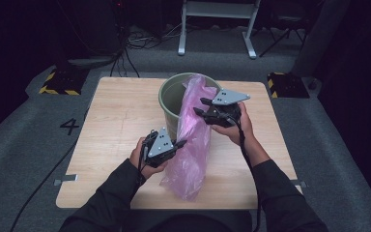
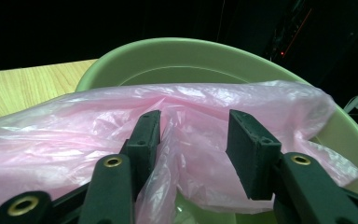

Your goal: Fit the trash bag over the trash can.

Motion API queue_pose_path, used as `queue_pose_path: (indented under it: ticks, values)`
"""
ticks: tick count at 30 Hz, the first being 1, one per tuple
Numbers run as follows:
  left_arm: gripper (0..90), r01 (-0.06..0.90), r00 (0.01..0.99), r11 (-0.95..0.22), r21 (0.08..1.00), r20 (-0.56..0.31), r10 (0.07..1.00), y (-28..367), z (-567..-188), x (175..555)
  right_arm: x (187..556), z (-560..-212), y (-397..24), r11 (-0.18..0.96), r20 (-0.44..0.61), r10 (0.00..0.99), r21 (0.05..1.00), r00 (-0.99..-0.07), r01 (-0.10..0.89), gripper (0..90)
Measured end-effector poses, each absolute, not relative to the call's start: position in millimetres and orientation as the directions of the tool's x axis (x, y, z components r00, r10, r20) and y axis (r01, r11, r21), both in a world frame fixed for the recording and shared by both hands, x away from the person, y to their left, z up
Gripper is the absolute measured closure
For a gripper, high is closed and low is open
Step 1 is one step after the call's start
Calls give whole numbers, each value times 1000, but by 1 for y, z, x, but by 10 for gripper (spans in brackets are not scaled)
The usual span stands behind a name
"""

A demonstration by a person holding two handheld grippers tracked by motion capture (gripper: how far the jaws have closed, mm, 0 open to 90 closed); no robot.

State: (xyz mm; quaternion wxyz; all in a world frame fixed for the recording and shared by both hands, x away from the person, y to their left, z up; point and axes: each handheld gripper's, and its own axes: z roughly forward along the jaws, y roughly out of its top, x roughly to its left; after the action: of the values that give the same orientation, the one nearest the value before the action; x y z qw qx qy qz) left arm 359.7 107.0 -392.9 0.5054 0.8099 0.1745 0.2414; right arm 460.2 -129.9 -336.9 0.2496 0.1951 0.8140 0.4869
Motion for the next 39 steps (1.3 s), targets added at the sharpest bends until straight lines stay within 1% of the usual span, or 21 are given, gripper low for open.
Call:
queue_pose_path:
  ticks: [2, 4, 6, 8, 13, 18, 21, 26, 30, 32, 33, 35, 37, 39]
  values:
    - [890, 41, 821, -420, 906, 209, 532, 108, -391, 360, 463, -337, -127, 451, -211, 561, 889, -801, 81, 501]
    - [887, 41, 814, -407, 912, 206, 544, 109, -388, 361, 464, -337, -124, 465, -219, 563, 881, -797, 87, 415]
    - [886, 42, 810, -396, 917, 201, 551, 110, -384, 362, 465, -336, -122, 458, -214, 555, 885, -804, 81, 372]
    - [878, 41, 805, -385, 922, 198, 559, 111, -381, 362, 464, -334, -123, 439, -202, 559, 895, -804, 80, 352]
    - [869, 57, 796, -408, 911, 205, 569, 110, -381, 364, 455, -328, -130, 400, -184, 554, 914, -812, 65, 316]
    - [866, 61, 797, -421, 905, 210, 566, 107, -382, 365, 437, -325, -149, 377, -186, 514, 926, -837, 25, 304]
    - [866, 64, 797, -419, 906, 206, 567, 106, -382, 366, 427, -328, -159, 375, -188, 506, 927, -842, 18, 298]
    - [866, 69, 798, -417, 906, 201, 569, 103, -382, 367, 406, -338, -167, 386, -201, 442, 922, -874, -17, 290]
    - [861, 71, 801, -413, 908, 195, 566, 103, -383, 368, 392, -353, -168, 415, -218, 442, 910, -870, -17, 311]
    - [859, 73, 803, -412, 908, 192, 564, 103, -383, 368, 388, -362, -170, 425, -228, 459, 905, -859, -13, 319]
    - [857, 72, 804, -412, 908, 192, 563, 103, -383, 368, 388, -366, -172, 420, -220, 465, 908, -858, -5, 323]
    - [853, 69, 803, -417, 906, 197, 563, 102, -384, 368, 388, -374, -176, 375, -149, 458, 926, -876, 38, 338]
    - [853, 69, 803, -416, 907, 197, 563, 101, -384, 368, 387, -381, -176, 376, -135, 449, 925, -883, 49, 350]
    - [848, 66, 803, -416, 907, 199, 562, 99, -384, 369, 387, -386, -174, 362, -103, 428, 930, -898, 65, 397]
